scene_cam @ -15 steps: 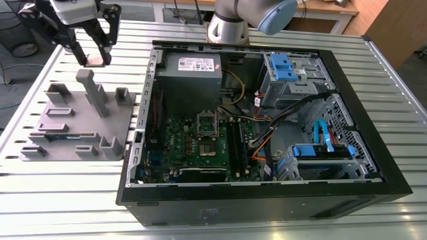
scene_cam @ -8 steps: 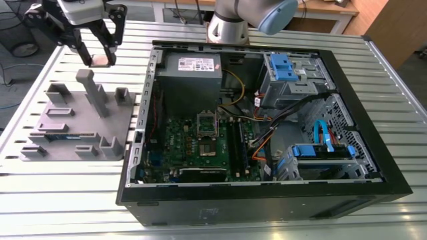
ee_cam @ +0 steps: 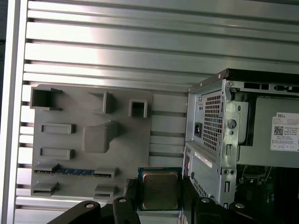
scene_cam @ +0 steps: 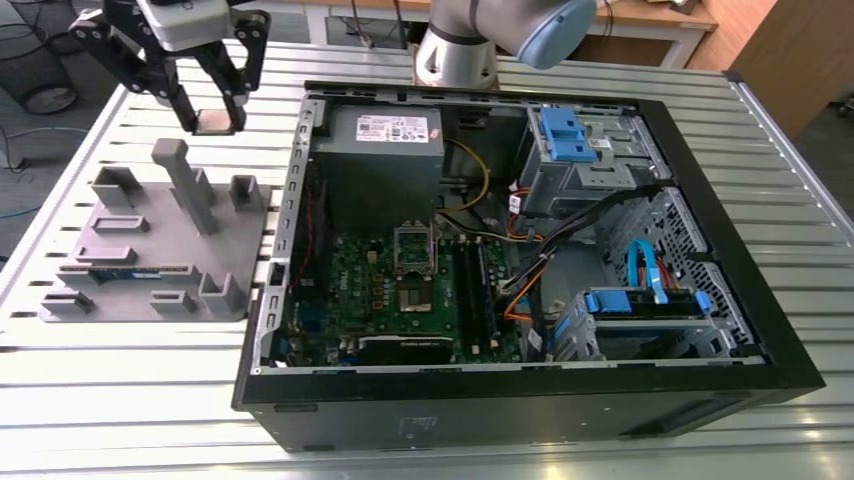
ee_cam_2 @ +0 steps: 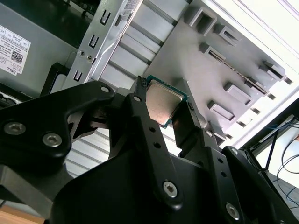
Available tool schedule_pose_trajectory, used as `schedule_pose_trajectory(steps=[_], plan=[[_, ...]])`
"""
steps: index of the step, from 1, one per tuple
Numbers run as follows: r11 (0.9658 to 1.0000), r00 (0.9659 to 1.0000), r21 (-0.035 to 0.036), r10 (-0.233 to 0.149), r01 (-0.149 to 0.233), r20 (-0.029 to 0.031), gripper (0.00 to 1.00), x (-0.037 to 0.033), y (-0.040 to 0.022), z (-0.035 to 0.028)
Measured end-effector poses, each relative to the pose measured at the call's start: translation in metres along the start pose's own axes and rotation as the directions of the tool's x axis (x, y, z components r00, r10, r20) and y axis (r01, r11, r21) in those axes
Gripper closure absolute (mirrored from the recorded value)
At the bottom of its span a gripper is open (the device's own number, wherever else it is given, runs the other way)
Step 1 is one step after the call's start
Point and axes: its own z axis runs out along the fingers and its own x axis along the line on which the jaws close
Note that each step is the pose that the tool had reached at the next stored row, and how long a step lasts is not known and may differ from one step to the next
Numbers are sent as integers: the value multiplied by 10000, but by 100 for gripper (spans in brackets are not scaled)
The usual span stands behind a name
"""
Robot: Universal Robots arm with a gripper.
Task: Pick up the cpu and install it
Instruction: 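Pick up the cpu and move it towards the insertion slot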
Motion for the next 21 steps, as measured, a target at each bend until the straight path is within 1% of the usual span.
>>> schedule_pose_trajectory(steps=[14,21], plan=[[10000,10000,0,0,0,0,53,-155,-9,6],[10000,10000,0,0,0,0,53,-221,-12,8]])
